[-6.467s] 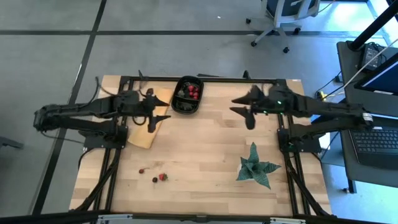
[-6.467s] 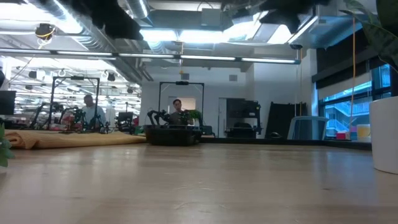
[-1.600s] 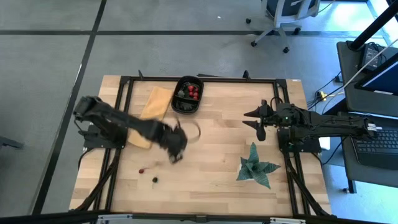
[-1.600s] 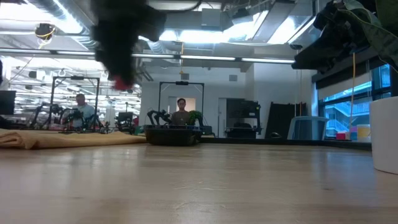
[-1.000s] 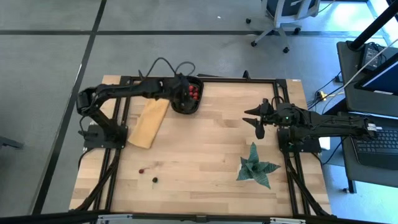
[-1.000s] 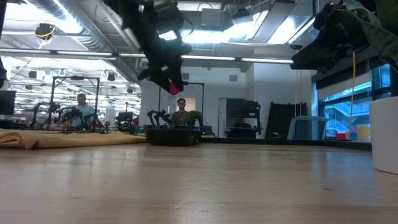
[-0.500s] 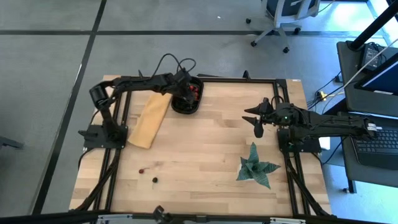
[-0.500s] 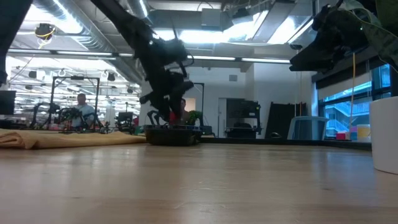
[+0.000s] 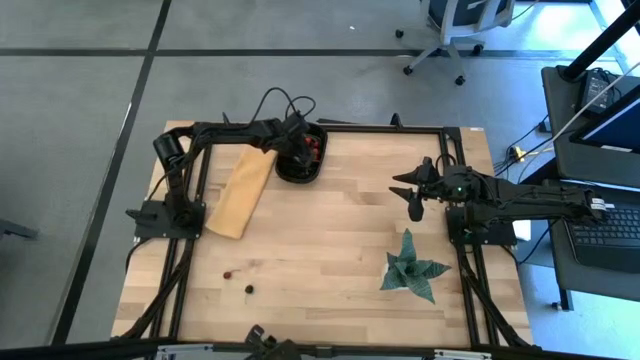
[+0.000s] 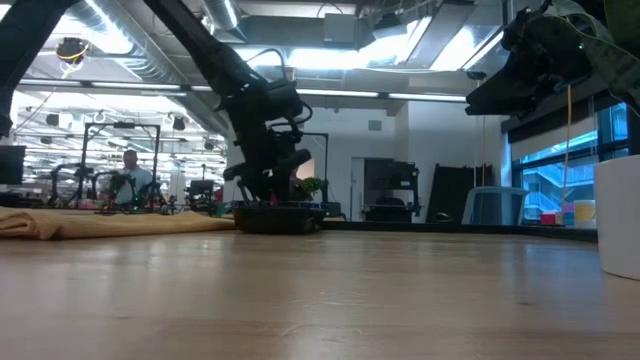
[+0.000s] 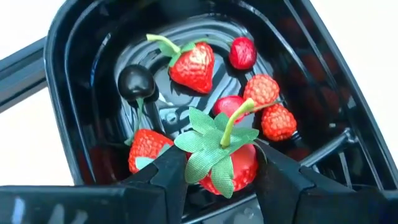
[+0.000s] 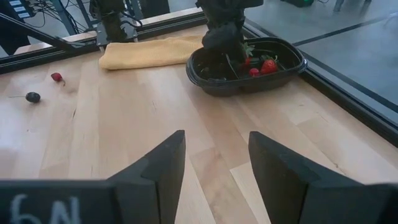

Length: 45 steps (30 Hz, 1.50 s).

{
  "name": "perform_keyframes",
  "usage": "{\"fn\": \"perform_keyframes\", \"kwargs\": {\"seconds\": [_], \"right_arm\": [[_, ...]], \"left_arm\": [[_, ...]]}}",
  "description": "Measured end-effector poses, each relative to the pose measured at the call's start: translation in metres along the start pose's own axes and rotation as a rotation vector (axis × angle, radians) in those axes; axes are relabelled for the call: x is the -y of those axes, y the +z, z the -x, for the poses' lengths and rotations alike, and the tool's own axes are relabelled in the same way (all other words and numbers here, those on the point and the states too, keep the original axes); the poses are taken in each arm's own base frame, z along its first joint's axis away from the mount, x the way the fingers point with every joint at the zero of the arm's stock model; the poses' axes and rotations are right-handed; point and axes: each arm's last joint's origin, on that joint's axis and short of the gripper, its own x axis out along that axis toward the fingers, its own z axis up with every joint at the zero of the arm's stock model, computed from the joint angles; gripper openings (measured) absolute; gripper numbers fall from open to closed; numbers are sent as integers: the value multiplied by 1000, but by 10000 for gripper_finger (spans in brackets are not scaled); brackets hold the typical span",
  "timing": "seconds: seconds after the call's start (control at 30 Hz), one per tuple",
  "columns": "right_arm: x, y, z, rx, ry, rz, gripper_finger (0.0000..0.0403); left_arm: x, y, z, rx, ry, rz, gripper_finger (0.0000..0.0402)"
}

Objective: Pick and placing Produce into tupperware
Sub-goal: Put the red strawberry into the black bin, then put the black cherry into the black bin

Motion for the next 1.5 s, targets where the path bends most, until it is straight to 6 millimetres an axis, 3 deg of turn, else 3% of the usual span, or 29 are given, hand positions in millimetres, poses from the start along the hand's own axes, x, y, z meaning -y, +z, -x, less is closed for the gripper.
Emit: {"fn": "perform_keyframes", "kwargs": {"seconds": [0.57,0.9,1.3,1.4,1.5], "right_arm": [[0,0,0,0,0,2,179],[0,0,0,0,0,0,179],[0,0,0,0,0,0,179],[0,0,0,0,0,0,179],[0,0,0,0,0,0,179]], "left_arm": [[0,1,0,9,-3,2,150],[3,4,0,19,-92,-20,151],[4,7,1,47,-104,14,244],[4,12,17,84,-119,-9,249],[5,21,50,177,-153,-39,249]]}}
